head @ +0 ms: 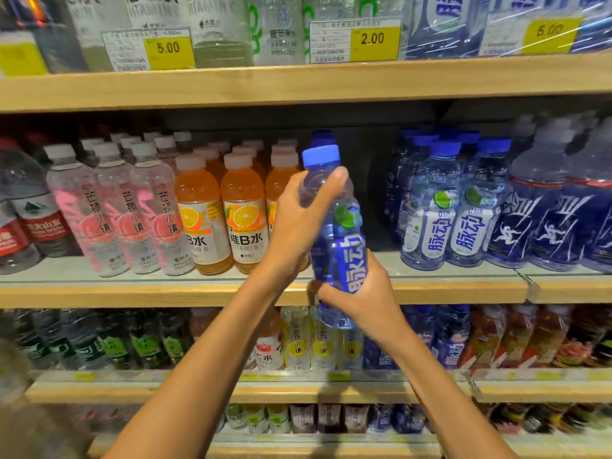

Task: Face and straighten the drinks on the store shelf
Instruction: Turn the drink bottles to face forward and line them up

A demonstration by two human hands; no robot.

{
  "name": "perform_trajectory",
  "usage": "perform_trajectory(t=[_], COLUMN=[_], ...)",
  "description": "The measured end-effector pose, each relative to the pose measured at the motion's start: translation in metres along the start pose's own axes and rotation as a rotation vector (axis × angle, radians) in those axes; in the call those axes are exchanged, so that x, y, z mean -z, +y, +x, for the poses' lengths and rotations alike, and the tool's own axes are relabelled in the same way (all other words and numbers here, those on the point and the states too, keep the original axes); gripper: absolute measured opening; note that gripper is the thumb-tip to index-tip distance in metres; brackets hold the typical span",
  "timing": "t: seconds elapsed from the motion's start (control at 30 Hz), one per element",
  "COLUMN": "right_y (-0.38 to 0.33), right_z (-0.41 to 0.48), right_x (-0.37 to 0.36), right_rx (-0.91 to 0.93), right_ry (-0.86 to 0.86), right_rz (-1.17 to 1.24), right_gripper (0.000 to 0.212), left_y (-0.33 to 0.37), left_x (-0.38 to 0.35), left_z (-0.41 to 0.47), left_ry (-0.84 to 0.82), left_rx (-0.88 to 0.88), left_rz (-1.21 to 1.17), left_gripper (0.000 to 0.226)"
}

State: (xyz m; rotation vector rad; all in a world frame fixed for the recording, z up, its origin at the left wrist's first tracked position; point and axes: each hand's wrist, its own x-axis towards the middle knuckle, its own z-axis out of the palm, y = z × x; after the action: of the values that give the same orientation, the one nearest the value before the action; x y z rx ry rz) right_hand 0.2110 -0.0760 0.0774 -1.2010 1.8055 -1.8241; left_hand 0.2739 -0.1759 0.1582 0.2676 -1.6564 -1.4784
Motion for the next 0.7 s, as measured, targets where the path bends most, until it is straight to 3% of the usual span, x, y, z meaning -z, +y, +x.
perform_trajectory(t=[0.17, 0.27, 0.33, 0.43, 0.6, 0.63, 0.7], right_y=[0.004, 0.007, 0.008, 0.005, 0.006, 0.006, 0.004], right_z=[-0.006, -0.005, -0.001, 0.004, 0.01, 0.011, 0.014], right_x=[-0.013, -0.005, 0.007, 0.022, 0.024, 0.021, 0.017], right_rx=[0.004, -0.009, -0.065, -0.195, -0.323, -0.334, -0.285], right_ry=[0.101, 0.0, -0.146, -0.363, -0.567, -0.574, -0.613], right_rz=[-0.178, -0.073, 0.153, 0.443, 0.568, 0.59, 0.606], right_gripper=[0.069, 0.065, 0.068, 0.089, 0.119, 0.119, 0.098], left_y=[-0.002, -0.004, -0.004, -0.006, -0.008, -0.01, -0.015], left_x=[-0.01, -0.004, 0.001, 0.009, 0.011, 0.009, 0.008], left_z=[0.002, 0.006, 0.01, 0.016, 0.023, 0.025, 0.026], left_ry=[0.11, 0.077, 0.009, -0.146, -0.489, -0.558, -0.64], left_rx=[-0.023, -0.002, 0.055, 0.173, 0.307, 0.317, 0.329], left_rz=[-0.007, -0.058, -0.128, -0.298, -0.736, -0.807, -0.909], left_gripper=[0.024, 0.013, 0.013, 0.022, 0.046, 0.05, 0.052])
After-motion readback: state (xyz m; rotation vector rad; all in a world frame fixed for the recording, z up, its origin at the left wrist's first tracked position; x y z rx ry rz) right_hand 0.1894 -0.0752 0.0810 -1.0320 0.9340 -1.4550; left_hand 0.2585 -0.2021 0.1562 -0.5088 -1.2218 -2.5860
